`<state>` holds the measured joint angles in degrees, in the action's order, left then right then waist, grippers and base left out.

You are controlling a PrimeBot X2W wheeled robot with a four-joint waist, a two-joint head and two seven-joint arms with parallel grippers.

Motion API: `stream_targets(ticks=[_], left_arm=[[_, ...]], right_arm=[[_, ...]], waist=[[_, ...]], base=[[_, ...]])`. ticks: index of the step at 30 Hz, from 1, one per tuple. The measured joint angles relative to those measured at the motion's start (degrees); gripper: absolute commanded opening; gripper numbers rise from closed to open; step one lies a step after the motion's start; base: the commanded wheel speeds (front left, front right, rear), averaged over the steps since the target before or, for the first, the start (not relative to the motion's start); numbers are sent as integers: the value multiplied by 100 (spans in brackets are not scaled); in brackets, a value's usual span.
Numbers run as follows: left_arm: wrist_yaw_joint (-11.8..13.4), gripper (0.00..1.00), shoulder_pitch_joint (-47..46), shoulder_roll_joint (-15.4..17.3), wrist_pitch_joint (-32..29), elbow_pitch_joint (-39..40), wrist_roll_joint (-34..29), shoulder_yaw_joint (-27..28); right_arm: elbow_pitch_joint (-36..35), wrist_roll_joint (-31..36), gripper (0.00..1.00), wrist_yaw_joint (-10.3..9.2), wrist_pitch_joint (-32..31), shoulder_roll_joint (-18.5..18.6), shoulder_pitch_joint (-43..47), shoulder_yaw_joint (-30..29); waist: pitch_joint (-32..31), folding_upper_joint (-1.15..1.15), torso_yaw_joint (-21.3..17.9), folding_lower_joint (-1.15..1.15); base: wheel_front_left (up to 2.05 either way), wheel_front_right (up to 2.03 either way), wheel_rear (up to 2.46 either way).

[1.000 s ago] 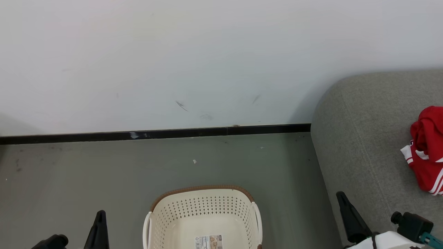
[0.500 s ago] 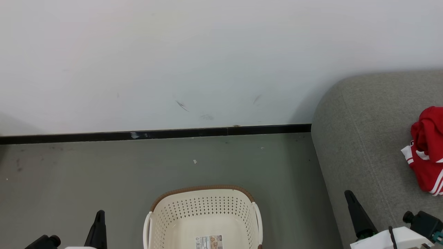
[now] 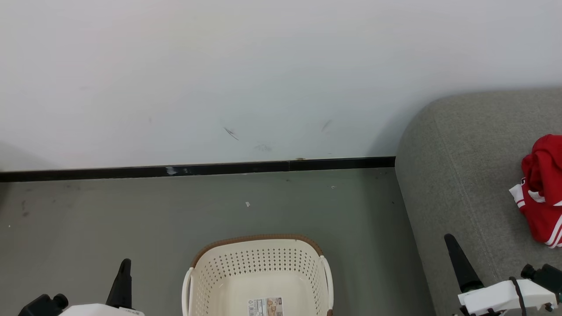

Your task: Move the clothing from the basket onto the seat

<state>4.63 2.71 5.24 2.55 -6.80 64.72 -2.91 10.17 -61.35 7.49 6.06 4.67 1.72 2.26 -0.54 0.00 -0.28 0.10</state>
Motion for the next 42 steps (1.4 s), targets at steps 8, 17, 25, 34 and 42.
stream_targets(ticks=[8,17,25,34,42], left_arm=[[-185,0,-75,-36,-133,-80,550,119],[-344,0,-156,-102,-308,-172,1180,242],[-498,0,-274,-137,-445,-244,1736,358],[-683,0,-394,-176,-609,-343,2365,492],[-825,0,-478,-204,-728,-402,2854,589]], right_arm=[[107,-733,0,0,-113,74,-118,-38],[180,-1562,0,0,-255,123,-236,-90],[292,-2293,0,0,-348,180,-345,-121],[366,-3101,0,0,-491,254,-419,-149],[424,-3713,0,0,-565,291,-493,-165]], waist=[[19,0,5,-5],[32,0,11,-6],[40,0,16,-7],[49,0,22,-7],[54,0,26,-7]], base=[[0,0,0],[0,0,0],[0,0,0],[0,0,0],[0,0,0]])
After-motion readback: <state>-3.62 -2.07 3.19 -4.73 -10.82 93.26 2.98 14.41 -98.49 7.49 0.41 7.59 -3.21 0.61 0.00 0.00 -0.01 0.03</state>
